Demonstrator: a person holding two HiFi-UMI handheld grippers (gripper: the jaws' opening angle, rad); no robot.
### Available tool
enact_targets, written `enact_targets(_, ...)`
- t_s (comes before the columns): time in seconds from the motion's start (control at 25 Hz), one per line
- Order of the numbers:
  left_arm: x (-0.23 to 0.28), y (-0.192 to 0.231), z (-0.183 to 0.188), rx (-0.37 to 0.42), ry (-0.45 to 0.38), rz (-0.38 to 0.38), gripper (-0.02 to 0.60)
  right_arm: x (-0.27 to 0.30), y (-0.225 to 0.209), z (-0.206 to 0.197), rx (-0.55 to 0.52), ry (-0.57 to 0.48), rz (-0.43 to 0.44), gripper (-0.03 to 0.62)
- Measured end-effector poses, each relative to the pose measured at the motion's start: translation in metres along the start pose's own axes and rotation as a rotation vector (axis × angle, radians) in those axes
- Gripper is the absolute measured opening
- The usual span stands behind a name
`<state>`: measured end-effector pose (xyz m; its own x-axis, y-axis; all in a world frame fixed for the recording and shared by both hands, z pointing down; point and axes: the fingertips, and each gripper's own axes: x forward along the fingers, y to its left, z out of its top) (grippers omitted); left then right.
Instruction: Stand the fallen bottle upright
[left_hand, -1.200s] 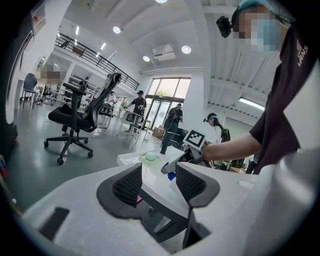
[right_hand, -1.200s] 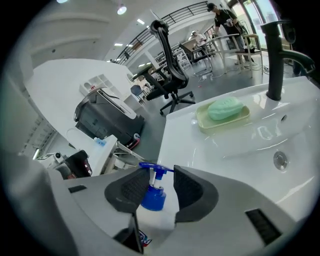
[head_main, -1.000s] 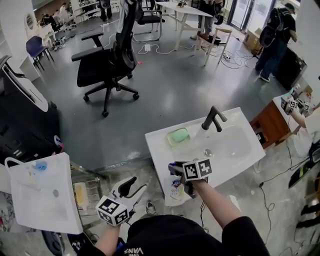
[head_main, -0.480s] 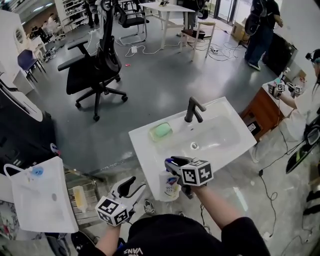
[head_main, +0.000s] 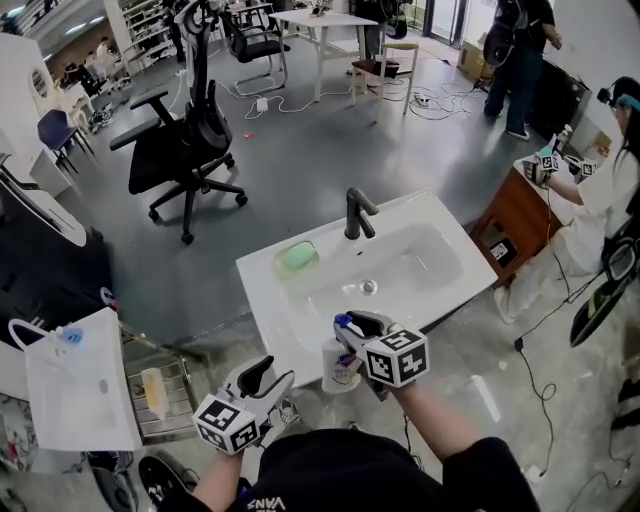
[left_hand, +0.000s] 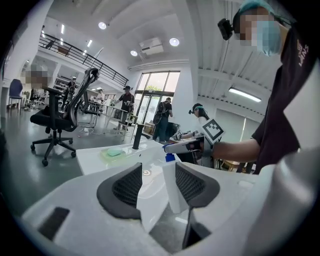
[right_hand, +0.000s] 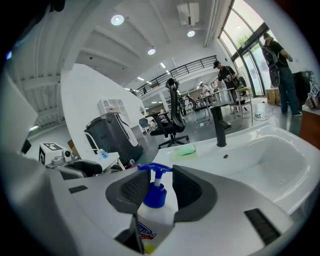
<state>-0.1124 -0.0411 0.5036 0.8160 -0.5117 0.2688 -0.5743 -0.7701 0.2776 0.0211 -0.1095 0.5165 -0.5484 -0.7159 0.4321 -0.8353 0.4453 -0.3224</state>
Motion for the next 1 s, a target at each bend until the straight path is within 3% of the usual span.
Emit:
enact_targets(0.24,0.017,-0.038,-0.006,-0.006,-0.01,0.007,0.205,-0.05,-0.025,0.004,-0.057,-0.06,-0.051,0.14)
enact_targets(0.68,0.04,-0.1,-0.024,-0.02,-0.013,-0.001,0.204,-0.138,-0.077,-0.007,-0.061,-0.129,-0.165,0.138)
enact_targets(1.0,0.048,-0.092,-0.018,-0.015,-0.023,-0.006,0.204,-0.159,-0.109,0.018,-0.094,-0.206,-0.264,0.138)
